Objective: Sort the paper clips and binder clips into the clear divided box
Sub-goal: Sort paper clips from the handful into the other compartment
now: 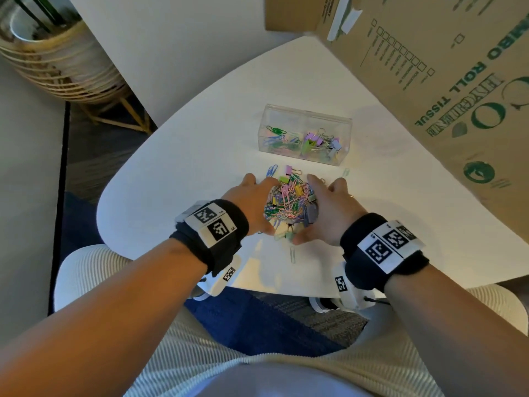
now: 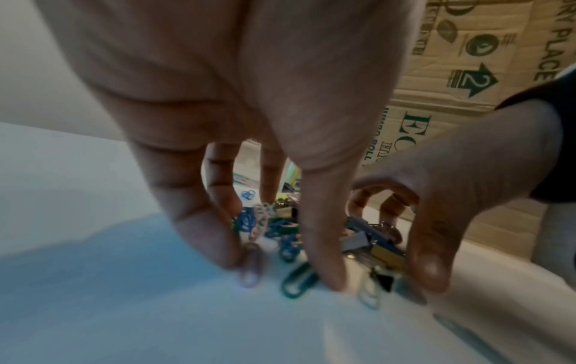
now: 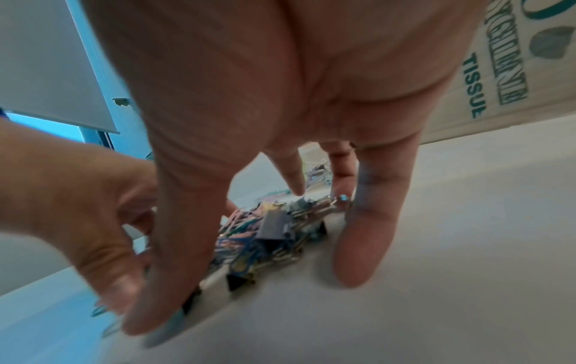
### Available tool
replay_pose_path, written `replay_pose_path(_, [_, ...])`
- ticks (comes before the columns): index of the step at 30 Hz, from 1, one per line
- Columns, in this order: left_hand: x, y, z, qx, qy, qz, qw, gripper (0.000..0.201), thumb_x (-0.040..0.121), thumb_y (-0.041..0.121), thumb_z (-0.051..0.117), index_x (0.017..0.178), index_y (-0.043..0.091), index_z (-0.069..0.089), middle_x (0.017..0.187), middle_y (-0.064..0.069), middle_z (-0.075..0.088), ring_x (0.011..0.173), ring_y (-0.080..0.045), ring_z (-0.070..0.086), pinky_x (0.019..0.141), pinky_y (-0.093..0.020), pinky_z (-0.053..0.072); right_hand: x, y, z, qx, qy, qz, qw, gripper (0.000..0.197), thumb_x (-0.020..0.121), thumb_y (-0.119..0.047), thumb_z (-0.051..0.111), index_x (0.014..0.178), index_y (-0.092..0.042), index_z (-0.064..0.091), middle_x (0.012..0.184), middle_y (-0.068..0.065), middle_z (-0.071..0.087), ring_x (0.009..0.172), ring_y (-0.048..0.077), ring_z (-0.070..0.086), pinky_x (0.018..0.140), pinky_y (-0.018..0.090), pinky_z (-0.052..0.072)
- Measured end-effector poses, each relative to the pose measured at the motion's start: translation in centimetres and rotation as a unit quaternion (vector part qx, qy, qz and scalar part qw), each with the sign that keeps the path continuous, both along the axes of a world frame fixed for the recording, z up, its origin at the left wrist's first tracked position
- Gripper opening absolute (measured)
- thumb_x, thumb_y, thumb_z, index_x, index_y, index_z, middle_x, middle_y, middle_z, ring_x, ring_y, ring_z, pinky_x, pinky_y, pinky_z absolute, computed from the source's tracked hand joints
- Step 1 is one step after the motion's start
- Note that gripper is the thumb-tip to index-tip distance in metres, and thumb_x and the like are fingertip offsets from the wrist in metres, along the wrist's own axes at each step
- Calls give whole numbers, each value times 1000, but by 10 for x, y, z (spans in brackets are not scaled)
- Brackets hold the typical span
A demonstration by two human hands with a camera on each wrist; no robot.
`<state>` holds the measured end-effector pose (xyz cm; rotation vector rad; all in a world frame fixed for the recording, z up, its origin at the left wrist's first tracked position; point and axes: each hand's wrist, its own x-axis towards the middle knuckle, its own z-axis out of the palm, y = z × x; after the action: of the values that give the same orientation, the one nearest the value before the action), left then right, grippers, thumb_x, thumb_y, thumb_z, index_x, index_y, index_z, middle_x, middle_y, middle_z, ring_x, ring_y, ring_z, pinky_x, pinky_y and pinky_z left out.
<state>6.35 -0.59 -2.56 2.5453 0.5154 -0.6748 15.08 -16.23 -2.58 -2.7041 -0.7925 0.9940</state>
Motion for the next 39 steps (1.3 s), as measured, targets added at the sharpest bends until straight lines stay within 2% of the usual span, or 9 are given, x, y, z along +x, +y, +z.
replay_pose_path(5, [9, -10, -6, -25, -83, 60, 994, 56, 84, 26, 68, 135, 25, 45, 120, -9, 53, 110, -27, 54, 83, -27, 39, -4, 18, -1, 11, -5, -1, 1000, 120, 53, -45, 89, 148, -34, 16, 129, 11, 30, 110, 38, 54, 98, 44, 47])
replay_pose_path(13, [3, -15, -11, -176, -129, 178, 960, 52, 90, 2, 53, 137, 21, 49, 123, -3, 62, 109, -19, 58, 92, -18, 40, 2, 35, 1, 36, -5, -8, 999, 104, 62, -37, 85, 146, -37, 25, 128, 10, 31, 102, 36, 59, 92, 37, 50])
replay_pose_path(15, [3, -17, -10, -210, -146, 169, 952, 54, 85, -7, 48, 129, 22, 57, 120, -2, 65, 109, -21, 60, 99, -26, 44, 2, 41, 1, 44, -9, -2, 999, 95, 64, -37, 83, 143, -38, 29, 127, 10, 31, 100, 37, 59, 91, 36, 50])
replay_pose_path(17, [3, -19, -8, -207, -159, 134, 956, 53, 84, -6, 49, 123, 26, 63, 116, 1, 67, 106, -20, 60, 95, -29, 47, 2, 44, 0, 58, -12, -3, 998, 83, 68, -33, 80, 139, -36, 38, 126, 11, 33, 99, 37, 60, 91, 35, 49])
replay_pose_path(23, [-1, -14, -4, -152, -204, 126, 959, 57, 88, -11, 39, 133, 21, 54, 136, -3, 52, 124, -20, 46, 90, -6, 25, 11, 48, -7, 147, -40, -39, 988, 37, 71, -10, 73, 105, -23, 67, 108, 10, 61, 97, 30, 60, 76, 26, 42])
replay_pose_path(29, [1, -16, 3, -145, -238, 173, 945, 46, 92, -2, 44, 131, 19, 53, 139, -2, 48, 127, -18, 45, 97, -14, 28, 19, 46, -5, 197, -41, -85, 976, 20, 75, -12, 74, 89, -28, 73, 100, 3, 70, 91, 23, 64, 83, 31, 53])
replay_pose_path(31, [4, -17, 3, -147, -252, 186, 938, 43, 93, 2, 45, 132, 20, 53, 140, 0, 47, 127, -16, 45, 98, -15, 29, 24, 43, -2, 212, -39, -102, 971, 18, 75, -13, 76, 87, -26, 74, 102, 0, 70, 94, 20, 64, 81, 26, 51])
replay_pose_path(36, [20, -15, 4, -243, -272, 276, 889, 34, 96, 9, 44, 126, 18, 56, 130, -2, 56, 117, -14, 52, 95, -20, 38, 34, 31, 16, 209, -17, -117, 971, 26, 77, -15, 77, 101, -23, 74, 115, -2, 67, 93, 11, 59, 79, 19, 46])
replay_pose_path(39, [31, -15, 9, -376, -284, 375, 798, 27, 98, 22, 47, 118, 10, 61, 116, -8, 64, 108, -21, 59, 90, -29, 45, 36, 29, 36, 227, -20, -116, 967, 24, 76, -15, 76, 97, -28, 74, 104, 0, 69, 79, 15, 65, 69, 20, 49])
